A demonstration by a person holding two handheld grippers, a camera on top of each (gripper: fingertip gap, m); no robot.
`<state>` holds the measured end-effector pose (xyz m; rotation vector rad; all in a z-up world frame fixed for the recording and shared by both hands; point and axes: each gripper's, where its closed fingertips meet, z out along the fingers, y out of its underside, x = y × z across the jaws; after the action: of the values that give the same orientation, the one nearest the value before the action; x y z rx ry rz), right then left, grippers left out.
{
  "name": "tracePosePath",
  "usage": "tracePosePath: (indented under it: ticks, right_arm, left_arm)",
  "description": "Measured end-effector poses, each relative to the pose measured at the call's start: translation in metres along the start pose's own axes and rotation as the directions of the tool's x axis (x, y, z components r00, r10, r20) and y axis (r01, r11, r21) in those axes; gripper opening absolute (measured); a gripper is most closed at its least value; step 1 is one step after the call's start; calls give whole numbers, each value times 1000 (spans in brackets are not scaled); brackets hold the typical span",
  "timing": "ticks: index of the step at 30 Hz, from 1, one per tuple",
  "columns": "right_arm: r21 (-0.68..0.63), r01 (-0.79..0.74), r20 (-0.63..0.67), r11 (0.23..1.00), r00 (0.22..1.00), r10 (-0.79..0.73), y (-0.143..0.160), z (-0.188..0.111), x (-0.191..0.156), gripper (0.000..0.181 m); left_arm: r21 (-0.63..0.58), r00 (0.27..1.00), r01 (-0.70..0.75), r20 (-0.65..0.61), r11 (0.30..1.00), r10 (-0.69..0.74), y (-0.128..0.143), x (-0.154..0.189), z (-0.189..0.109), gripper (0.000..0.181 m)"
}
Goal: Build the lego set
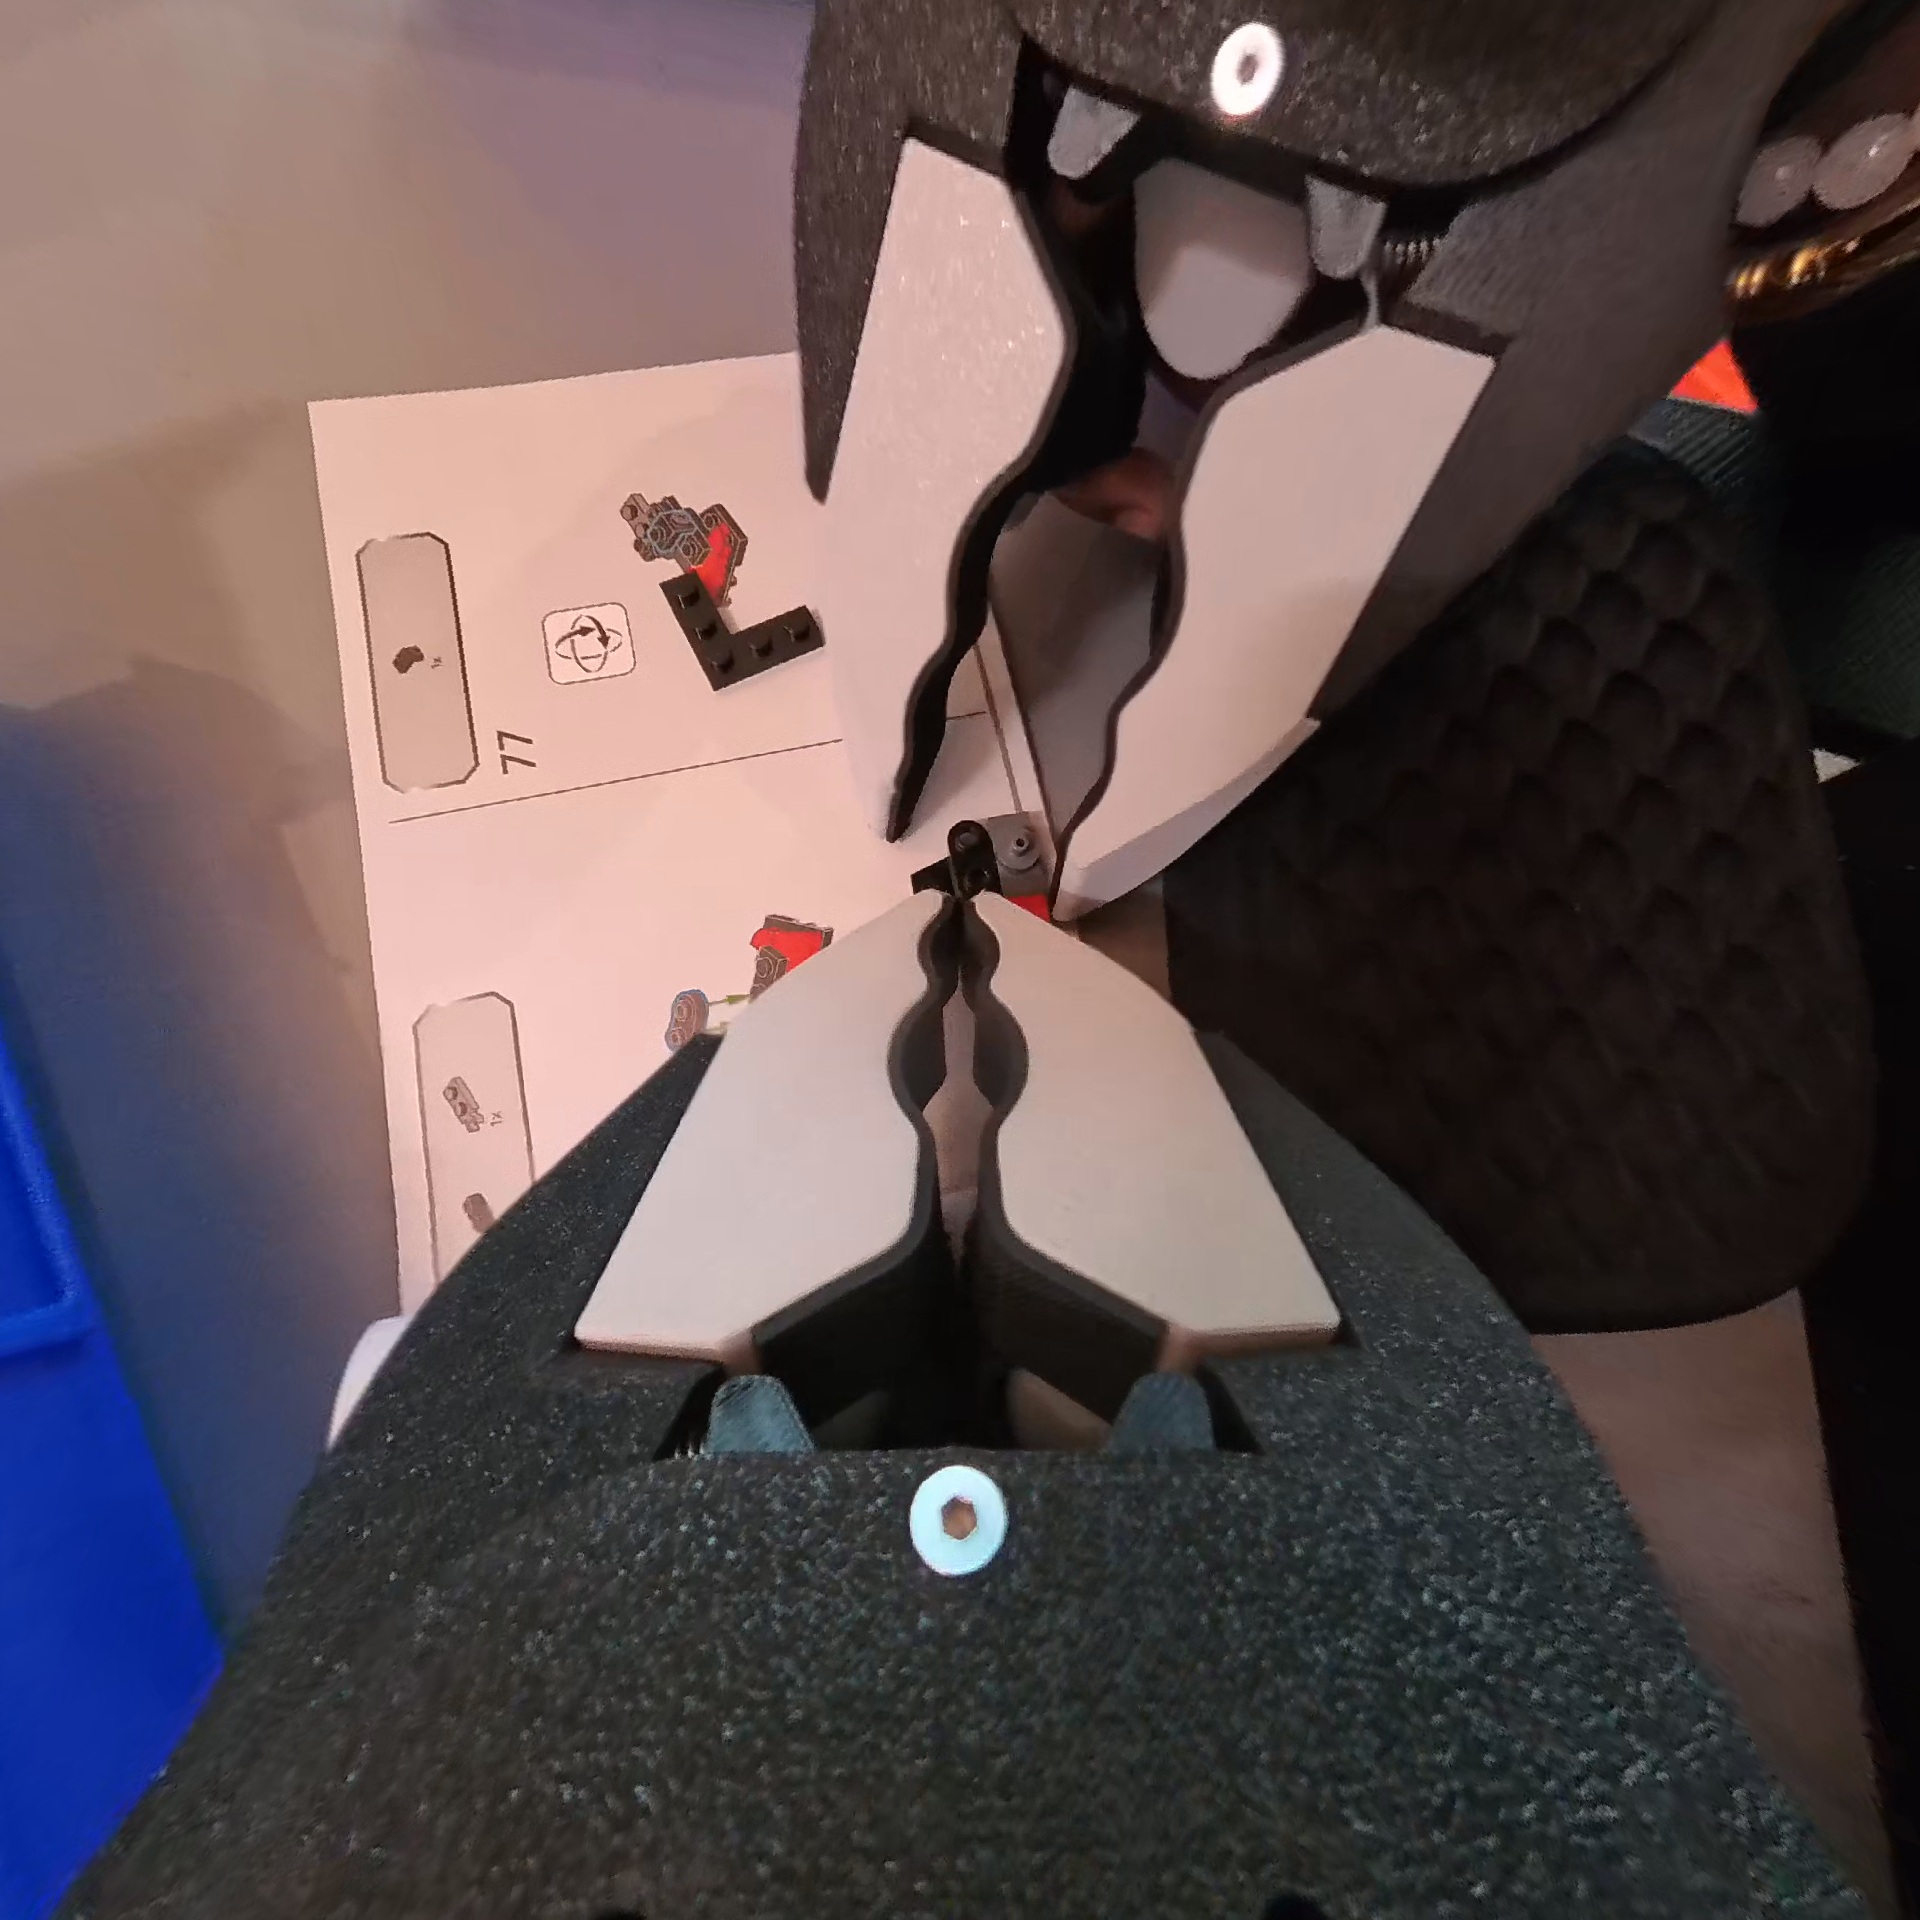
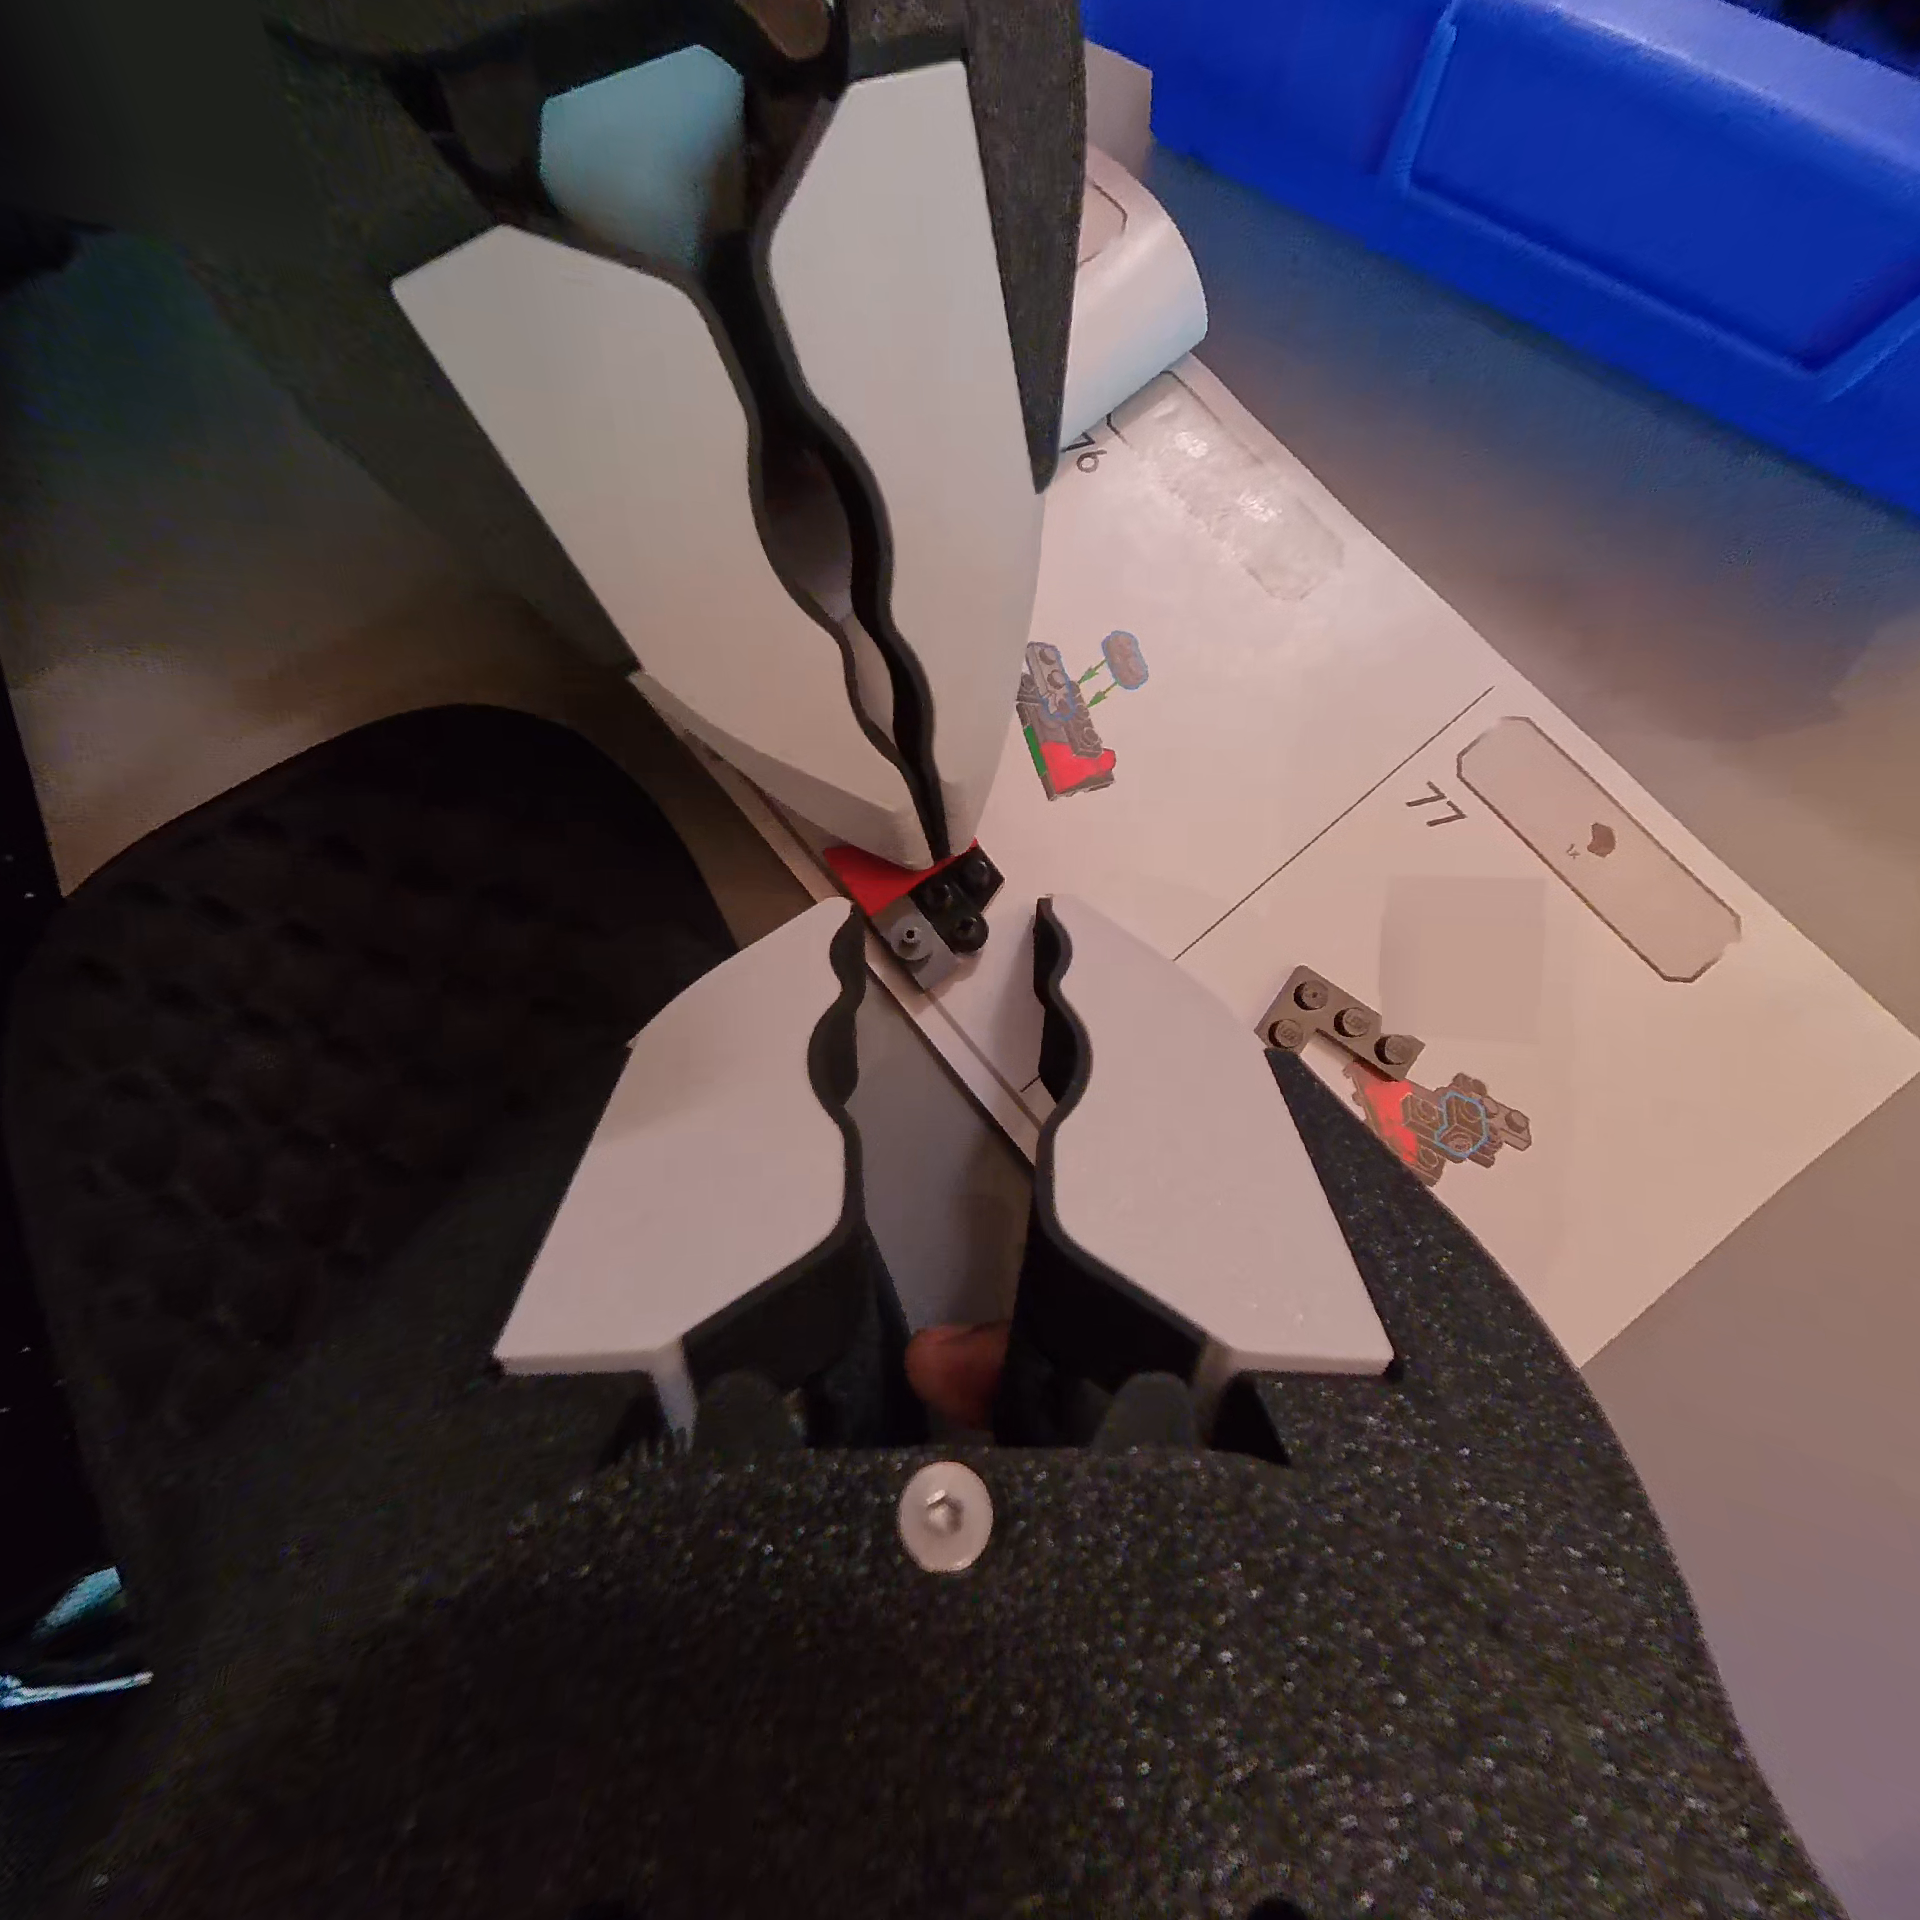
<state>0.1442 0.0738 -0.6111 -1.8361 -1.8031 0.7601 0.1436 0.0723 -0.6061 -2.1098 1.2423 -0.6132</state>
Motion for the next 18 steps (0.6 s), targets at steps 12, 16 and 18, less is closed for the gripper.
tracePosePath:
  ticks: [12, 16, 18]
  right_arm:
    - [16, -4, -3, 1000, 1000, 4, -1, 1, -2, 29]
    - [54, -19, 10, 998, 1000, 19, -5, -5, -3, 29]
    - [50, -4, -17, 999, 1000, 5, -6, -10, 0, 28]
  left_arm:
    - [-100, 996, 85, -19, 991, -87, -3, -4, 3, 0]
    - [118, 986, 150, 54, 982, -157, -35, -17, -32, 0]
    - [136, 975, 147, 149, 980, -167, -28, -30, -51, 0]
